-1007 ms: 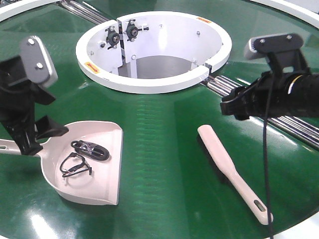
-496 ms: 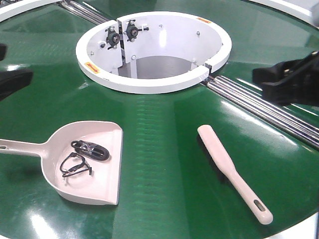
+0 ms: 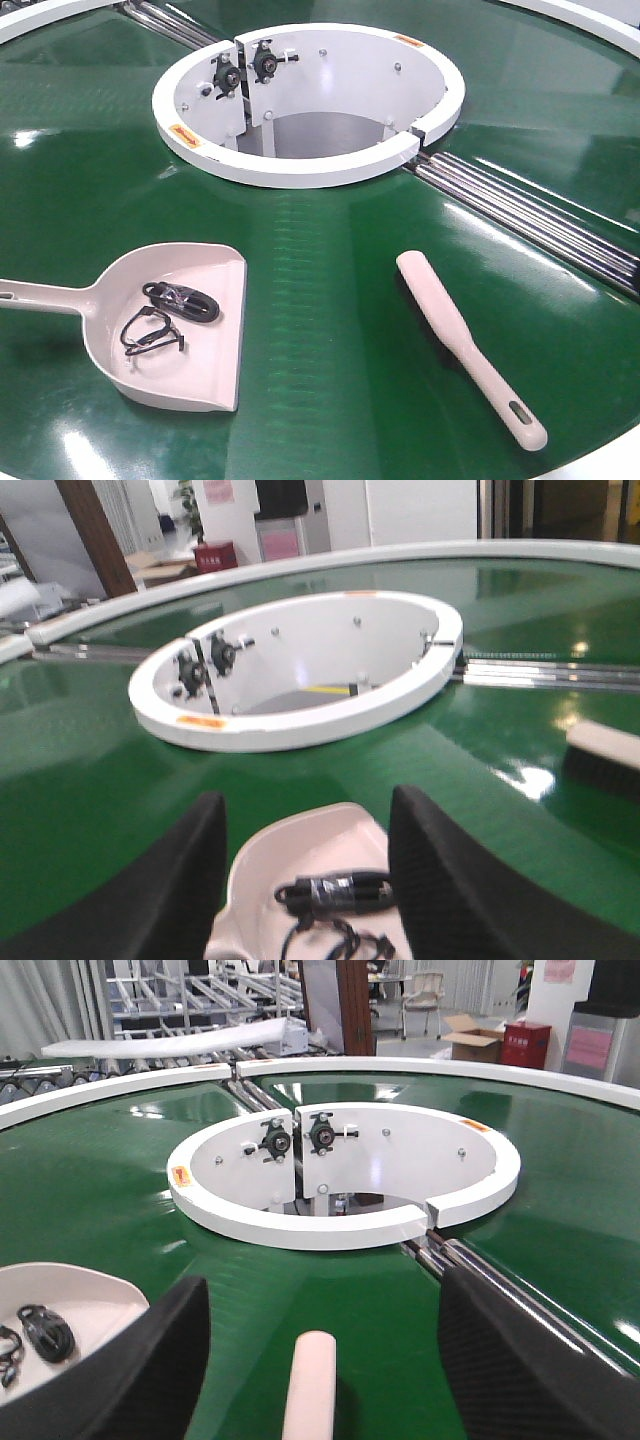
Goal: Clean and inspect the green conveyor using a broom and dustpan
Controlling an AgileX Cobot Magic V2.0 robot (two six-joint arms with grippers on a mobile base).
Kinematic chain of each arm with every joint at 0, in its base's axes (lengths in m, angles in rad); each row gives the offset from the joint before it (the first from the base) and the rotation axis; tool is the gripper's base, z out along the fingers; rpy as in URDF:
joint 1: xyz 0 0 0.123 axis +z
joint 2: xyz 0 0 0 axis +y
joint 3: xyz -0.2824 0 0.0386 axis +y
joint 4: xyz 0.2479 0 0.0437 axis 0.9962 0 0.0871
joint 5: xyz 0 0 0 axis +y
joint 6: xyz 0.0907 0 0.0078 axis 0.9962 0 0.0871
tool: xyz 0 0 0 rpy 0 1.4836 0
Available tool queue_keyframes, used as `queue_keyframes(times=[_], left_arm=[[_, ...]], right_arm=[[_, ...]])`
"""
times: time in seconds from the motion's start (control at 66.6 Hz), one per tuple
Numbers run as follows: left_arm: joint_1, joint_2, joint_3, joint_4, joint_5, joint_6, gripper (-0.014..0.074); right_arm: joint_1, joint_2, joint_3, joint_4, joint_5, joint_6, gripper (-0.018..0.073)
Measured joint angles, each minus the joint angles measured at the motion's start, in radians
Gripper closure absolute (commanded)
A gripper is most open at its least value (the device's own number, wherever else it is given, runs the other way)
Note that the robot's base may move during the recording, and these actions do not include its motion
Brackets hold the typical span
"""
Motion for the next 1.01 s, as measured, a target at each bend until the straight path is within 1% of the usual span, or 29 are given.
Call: queue_keyframes(times=[0.12,0.24,0.406,0.481,0.511,0.556,0.601,0.691,0.706,0.751,1.007], left_arm=[[0.000,-0.023,0.065,0.000,-0.027,-0.001,0.0253],[0.000,-0.023,0.112,-0.005,-0.085,-0.006,0.0253],[0.000,-0.023,0.159,-0.047,-0.105,-0.009,0.0253],[0.000,-0.023,0.181,-0.051,-0.106,-0.009,0.0265],[0.000,-0.023,0.187,-0.052,-0.111,-0.009,0.0280],[0.000,-0.023,0.190,-0.053,-0.119,-0.008,0.0328],[0.000,-0.023,0.191,-0.053,-0.121,-0.007,0.0402],[0.000,-0.023,0.191,-0.053,-0.122,-0.006,0.0594],[0.000,-0.023,0.191,-0.053,-0.122,-0.006,0.0605],[0.000,-0.023,0.191,-0.053,-0.123,-0.005,0.0605],[0.000,-0.023,0.191,-0.056,-0.164,-0.005,0.0603]], right_arm=[[0.000,-0.112,0.128,-0.026,-0.040,0.000,0.0088],[0.000,-0.141,0.248,-0.040,-0.118,0.006,0.0088],[0.000,-0.141,0.310,-0.017,-0.158,0.021,0.0092],[0.000,-0.141,0.315,-0.015,-0.163,0.022,0.0114],[0.000,-0.141,0.315,-0.014,-0.163,0.022,0.0138],[0.000,-0.141,0.315,-0.014,-0.166,0.022,0.0190],[0.000,-0.141,0.315,-0.014,-0.167,0.022,0.0273],[0.000,-0.141,0.315,-0.014,-0.167,0.022,0.0457],[0.000,-0.141,0.315,-0.014,-0.167,0.022,0.0496],[0.000,-0.141,0.315,-0.014,-0.167,0.022,0.0578],[0.000,-0.141,0.315,0.001,-0.168,0.031,0.0568]])
